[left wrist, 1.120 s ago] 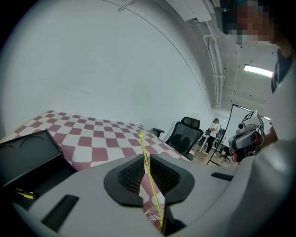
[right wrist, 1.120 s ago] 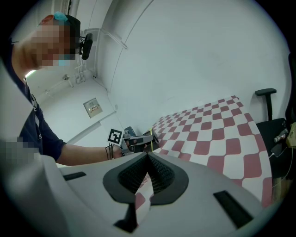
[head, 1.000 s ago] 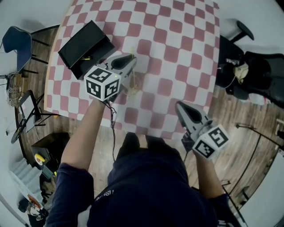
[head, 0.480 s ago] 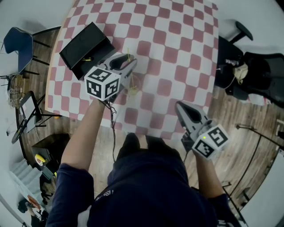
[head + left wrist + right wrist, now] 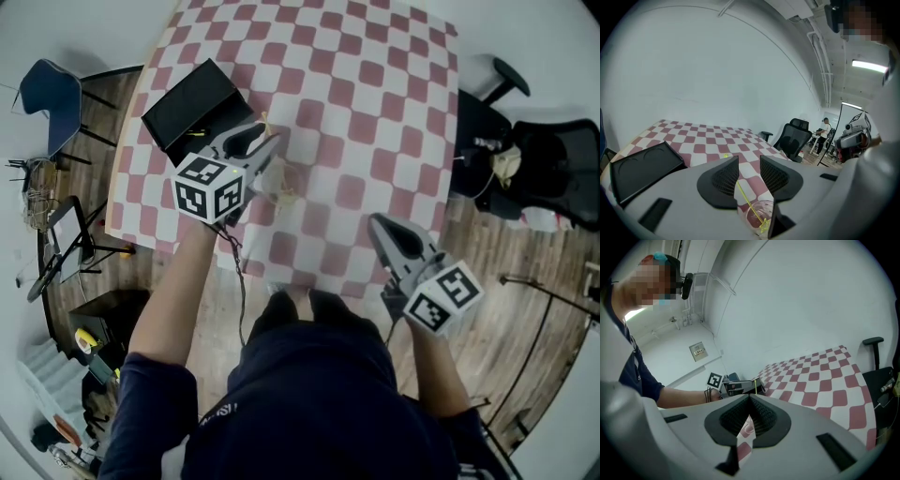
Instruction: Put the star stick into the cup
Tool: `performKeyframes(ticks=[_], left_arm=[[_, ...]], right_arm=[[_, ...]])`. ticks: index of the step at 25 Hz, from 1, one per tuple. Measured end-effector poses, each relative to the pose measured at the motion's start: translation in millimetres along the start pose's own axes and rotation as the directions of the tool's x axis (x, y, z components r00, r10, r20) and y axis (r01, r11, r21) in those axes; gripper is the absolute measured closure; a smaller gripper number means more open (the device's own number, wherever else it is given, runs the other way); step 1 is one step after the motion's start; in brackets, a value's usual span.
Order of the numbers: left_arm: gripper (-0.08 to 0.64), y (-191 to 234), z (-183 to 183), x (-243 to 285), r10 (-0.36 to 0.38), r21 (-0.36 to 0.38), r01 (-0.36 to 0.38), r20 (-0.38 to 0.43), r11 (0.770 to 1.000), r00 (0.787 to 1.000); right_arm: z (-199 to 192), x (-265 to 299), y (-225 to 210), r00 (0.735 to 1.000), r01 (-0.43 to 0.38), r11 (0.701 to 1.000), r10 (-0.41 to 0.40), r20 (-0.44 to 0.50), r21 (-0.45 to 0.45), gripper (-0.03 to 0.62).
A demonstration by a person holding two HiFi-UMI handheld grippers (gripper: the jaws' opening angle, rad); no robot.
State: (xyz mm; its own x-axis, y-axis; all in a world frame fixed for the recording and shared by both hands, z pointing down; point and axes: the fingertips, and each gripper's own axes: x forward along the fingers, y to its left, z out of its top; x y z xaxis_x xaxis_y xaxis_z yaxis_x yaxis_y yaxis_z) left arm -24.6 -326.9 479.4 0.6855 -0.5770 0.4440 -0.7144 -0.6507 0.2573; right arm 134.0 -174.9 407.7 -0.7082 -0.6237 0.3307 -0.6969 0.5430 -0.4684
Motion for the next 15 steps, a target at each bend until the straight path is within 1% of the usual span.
performKeyframes(ticks=[4, 7, 10, 15], left_arm=[[0.399, -8.0, 12.7, -21.2, 0.003, 0.016, -0.003, 0.03, 1.0, 1.0], [0.399, -19.2, 26.6, -41.4, -0.005, 0.02, 0.004, 0.072, 1.0, 0.997], [0.414, -32.3, 40.4, -62.2, -0.021, 0.027, 0.018, 0.119, 0.999, 0.993], [0.439, -56.4, 52.7, -98.3, -0.047, 0.029, 0.043, 0.183, 0.999, 0.982]], right_arm=[[7.3, -2.2, 12.3, 1.0, -0.008, 1.0, 0.009, 0.022, -0.021, 0.577], [12.7, -4.1, 23.0, 0.999, -0.012, 0.999, 0.014, 0.036, -0.038, 0.577], [18.7, -5.1, 33.2, 0.999, -0.014, 0.998, 0.017, 0.05, -0.057, 0.577], [19.2, -9.7, 53.3, 0.998, -0.014, 0.997, 0.02, 0.062, -0.082, 0.577]])
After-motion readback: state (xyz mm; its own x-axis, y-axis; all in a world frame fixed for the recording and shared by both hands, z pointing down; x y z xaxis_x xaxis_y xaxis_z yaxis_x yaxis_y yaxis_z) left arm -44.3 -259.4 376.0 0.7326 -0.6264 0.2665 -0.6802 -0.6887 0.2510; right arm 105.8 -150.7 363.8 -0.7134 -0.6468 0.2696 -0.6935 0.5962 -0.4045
